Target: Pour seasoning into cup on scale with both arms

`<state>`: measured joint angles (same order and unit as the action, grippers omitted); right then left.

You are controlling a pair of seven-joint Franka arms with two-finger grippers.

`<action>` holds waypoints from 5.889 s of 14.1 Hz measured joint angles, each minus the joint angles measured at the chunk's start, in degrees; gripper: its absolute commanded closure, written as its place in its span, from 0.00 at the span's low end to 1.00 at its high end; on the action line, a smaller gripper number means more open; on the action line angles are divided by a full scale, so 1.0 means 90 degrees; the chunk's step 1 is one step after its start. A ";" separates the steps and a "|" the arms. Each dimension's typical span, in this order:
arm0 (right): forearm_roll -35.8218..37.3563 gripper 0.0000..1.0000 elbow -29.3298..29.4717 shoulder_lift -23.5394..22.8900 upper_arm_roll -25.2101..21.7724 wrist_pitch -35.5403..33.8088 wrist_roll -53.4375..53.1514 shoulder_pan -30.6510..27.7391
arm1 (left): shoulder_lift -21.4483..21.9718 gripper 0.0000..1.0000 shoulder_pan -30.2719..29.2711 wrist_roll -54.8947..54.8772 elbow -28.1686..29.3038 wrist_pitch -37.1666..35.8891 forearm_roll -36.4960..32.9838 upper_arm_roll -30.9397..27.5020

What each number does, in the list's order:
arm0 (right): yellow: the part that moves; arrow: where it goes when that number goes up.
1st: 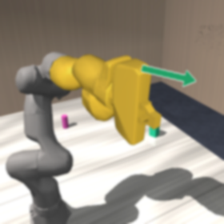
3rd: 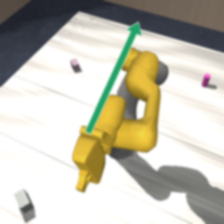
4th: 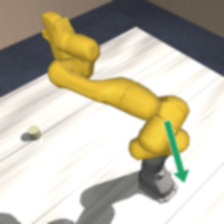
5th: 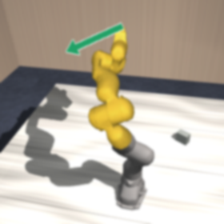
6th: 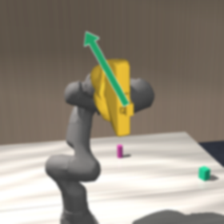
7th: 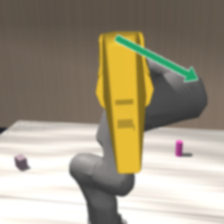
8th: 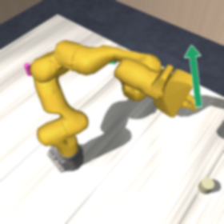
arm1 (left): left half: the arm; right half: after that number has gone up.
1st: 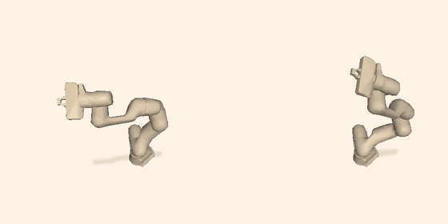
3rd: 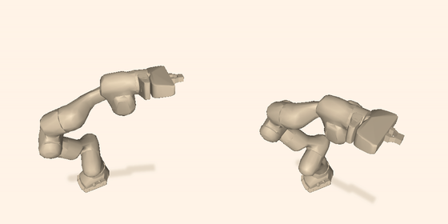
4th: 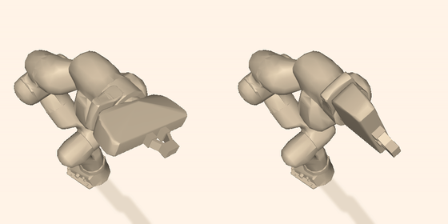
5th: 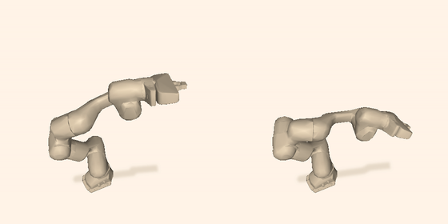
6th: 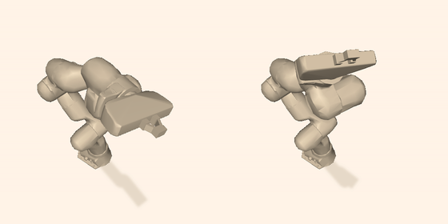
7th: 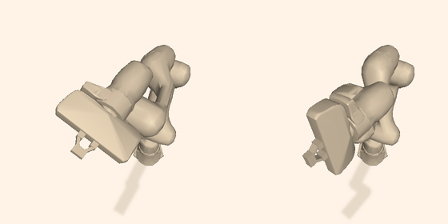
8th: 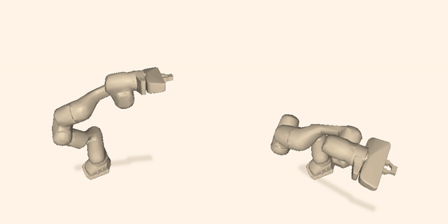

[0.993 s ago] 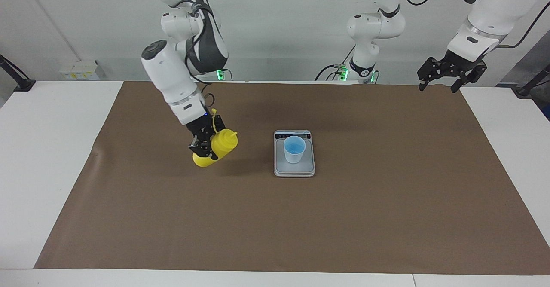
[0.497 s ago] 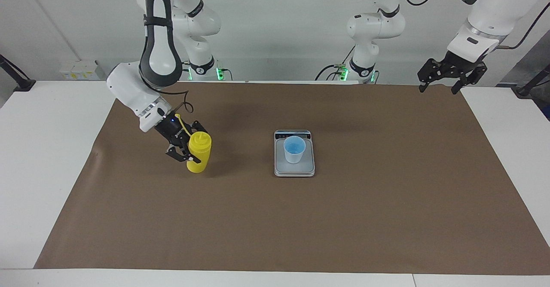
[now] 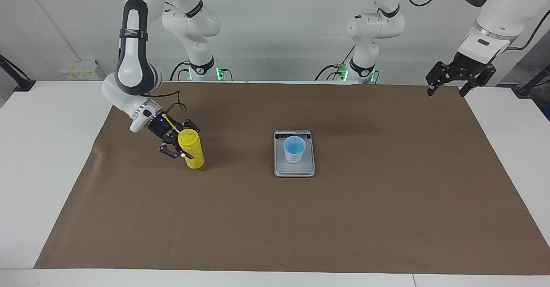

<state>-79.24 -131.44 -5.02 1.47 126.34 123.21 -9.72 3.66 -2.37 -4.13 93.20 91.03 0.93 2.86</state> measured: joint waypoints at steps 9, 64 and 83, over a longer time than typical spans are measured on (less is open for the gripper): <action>-0.0324 0.00 -0.0329 0.0001 0.0051 -0.0327 0.0504 -0.0349 | 0.0000 0.00 0.0007 0.0193 0.0101 0.0052 0.0000 0.0068; 0.8975 0.00 0.4712 0.0573 0.0084 -0.3550 -1.3498 0.0942 | 0.0000 0.00 -0.0018 0.0193 0.0108 0.0051 0.0000 0.0015; 0.8891 0.00 0.4208 0.0765 0.0132 -0.3812 -1.3627 0.0785 | 0.0000 0.00 -0.0018 0.0193 0.0108 0.0051 0.0000 0.0015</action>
<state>0.78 -93.57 1.86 2.67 92.04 0.56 -2.65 3.66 -2.53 -2.39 94.17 91.49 0.93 3.00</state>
